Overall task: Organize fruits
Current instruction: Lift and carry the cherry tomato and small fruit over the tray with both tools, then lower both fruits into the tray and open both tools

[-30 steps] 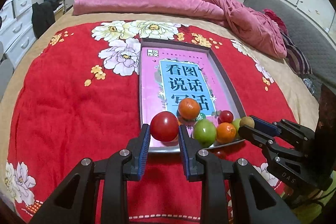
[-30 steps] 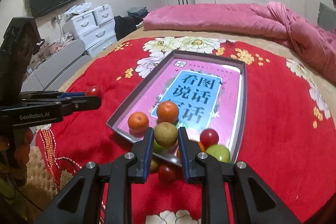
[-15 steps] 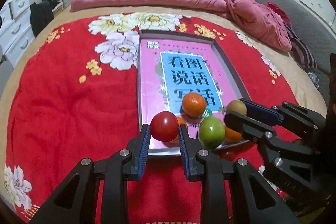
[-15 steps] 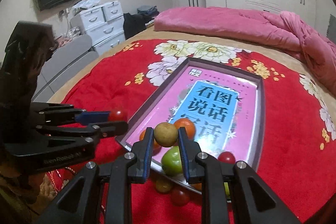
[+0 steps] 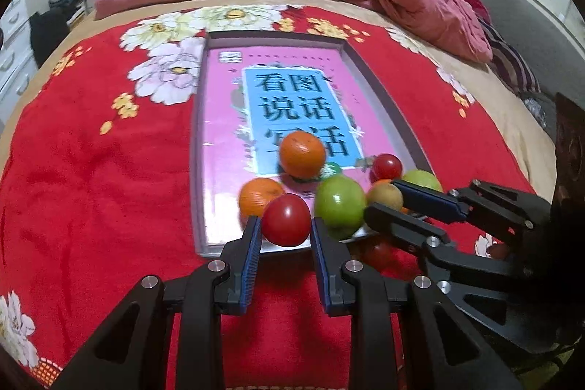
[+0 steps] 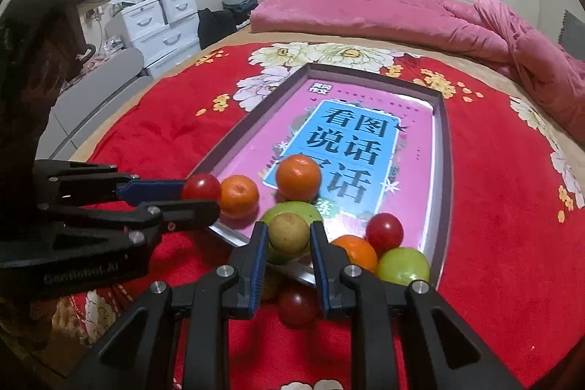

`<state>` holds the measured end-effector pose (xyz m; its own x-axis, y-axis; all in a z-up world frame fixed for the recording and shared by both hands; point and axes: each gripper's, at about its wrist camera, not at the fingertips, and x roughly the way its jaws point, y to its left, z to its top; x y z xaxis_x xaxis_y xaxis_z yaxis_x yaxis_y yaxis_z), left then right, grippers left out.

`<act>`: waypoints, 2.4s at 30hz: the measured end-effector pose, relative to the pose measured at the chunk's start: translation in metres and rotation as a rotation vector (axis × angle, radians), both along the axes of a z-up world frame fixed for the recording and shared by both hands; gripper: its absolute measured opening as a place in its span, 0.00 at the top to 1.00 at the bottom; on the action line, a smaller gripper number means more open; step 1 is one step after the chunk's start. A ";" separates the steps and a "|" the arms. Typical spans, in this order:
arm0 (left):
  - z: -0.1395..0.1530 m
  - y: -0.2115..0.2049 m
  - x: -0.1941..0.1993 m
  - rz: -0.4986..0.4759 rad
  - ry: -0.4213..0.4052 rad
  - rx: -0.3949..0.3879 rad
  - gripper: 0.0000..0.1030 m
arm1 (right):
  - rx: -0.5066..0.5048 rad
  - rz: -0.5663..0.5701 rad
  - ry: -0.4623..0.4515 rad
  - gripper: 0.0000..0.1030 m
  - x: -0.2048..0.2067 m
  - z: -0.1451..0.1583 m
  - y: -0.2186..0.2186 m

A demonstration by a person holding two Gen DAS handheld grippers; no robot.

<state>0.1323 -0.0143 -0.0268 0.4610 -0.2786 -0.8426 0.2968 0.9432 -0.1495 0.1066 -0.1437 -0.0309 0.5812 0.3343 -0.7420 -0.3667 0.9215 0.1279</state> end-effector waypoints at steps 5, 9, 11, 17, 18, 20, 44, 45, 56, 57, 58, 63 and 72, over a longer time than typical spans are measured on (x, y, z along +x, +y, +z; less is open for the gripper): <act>-0.003 -0.009 0.000 -0.018 0.007 0.010 0.73 | -0.022 0.002 -0.006 0.77 -0.002 -0.002 -0.001; -0.006 -0.008 0.002 -0.012 0.017 0.015 0.73 | -0.022 0.002 0.003 0.77 -0.001 -0.006 -0.002; -0.007 -0.007 0.003 -0.009 0.021 0.012 0.73 | -0.022 0.002 0.008 0.77 -0.001 -0.007 -0.002; -0.012 -0.006 0.006 -0.003 0.036 0.003 0.73 | -0.019 0.001 0.016 0.77 0.000 -0.009 -0.002; -0.012 -0.006 0.006 -0.003 0.038 0.003 0.73 | -0.019 0.000 0.018 0.77 0.001 -0.010 -0.002; -0.014 -0.007 0.007 -0.004 0.041 0.002 0.73 | -0.018 -0.003 0.024 0.77 0.001 -0.012 -0.003; -0.018 -0.004 0.009 0.017 0.052 0.002 0.73 | -0.009 -0.010 0.038 0.77 0.000 -0.014 -0.004; -0.018 -0.005 0.009 0.017 0.052 0.002 0.73 | -0.009 -0.012 0.038 0.77 -0.001 -0.013 -0.004; -0.017 -0.005 0.009 0.016 0.050 0.006 0.72 | 0.015 -0.030 0.052 0.75 -0.002 -0.010 -0.009; -0.017 -0.005 0.009 0.016 0.051 0.007 0.72 | 0.015 -0.029 0.052 0.74 -0.002 -0.010 -0.009; -0.017 -0.005 0.009 0.016 0.051 0.006 0.72 | 0.015 -0.028 0.051 0.73 -0.002 -0.010 -0.009; -0.016 -0.006 0.007 0.011 0.056 -0.009 0.72 | 0.012 -0.024 0.048 0.72 -0.002 -0.008 -0.008; -0.007 -0.008 0.003 0.002 0.042 -0.009 0.71 | 0.014 -0.030 0.039 0.64 -0.002 -0.003 -0.010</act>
